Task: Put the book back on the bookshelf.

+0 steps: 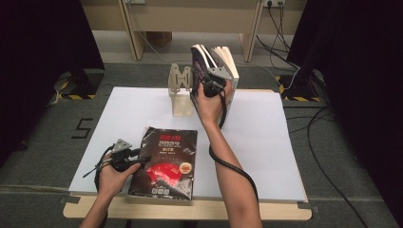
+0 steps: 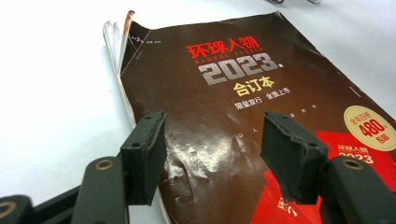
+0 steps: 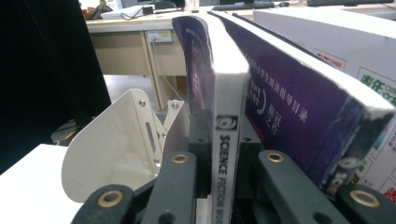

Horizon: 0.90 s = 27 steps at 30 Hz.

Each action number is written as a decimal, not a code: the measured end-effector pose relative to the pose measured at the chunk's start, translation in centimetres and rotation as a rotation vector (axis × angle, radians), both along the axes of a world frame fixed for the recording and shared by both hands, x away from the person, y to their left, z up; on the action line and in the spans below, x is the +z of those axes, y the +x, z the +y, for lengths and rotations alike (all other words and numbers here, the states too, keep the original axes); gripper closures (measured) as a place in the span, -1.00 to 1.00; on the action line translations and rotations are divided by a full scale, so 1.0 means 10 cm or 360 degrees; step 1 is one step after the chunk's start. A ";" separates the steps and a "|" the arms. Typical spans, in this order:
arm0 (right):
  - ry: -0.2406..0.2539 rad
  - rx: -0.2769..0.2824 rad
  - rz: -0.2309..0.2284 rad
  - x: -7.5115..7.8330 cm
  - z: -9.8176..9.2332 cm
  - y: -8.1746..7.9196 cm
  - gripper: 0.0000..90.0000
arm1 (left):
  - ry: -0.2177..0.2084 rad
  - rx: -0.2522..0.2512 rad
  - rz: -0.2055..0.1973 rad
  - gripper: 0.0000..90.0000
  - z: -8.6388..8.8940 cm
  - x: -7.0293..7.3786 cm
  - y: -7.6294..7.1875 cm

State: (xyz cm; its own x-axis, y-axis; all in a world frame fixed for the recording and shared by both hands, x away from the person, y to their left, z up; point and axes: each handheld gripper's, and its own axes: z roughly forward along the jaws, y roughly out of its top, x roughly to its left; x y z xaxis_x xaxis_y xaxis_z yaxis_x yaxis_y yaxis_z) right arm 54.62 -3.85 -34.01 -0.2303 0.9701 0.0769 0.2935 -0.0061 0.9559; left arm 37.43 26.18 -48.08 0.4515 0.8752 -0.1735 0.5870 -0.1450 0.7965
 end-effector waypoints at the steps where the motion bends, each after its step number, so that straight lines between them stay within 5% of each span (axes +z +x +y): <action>1: 0.0011 0.0011 0.0004 0.00 -0.01 -0.01 0.72 | 0.0003 -0.0001 -0.0001 -0.13 0.00 0.00 0.00; 16: 0.0045 0.0079 0.0015 0.02 -0.21 -0.37 0.57 | 0.0005 -0.0005 0.0001 -0.13 -0.02 0.01 -0.01; 27: 0.0074 0.0008 0.0005 0.07 -0.34 -0.49 0.42 | 0.0005 -0.0004 -0.0001 -0.13 -0.03 0.01 -0.01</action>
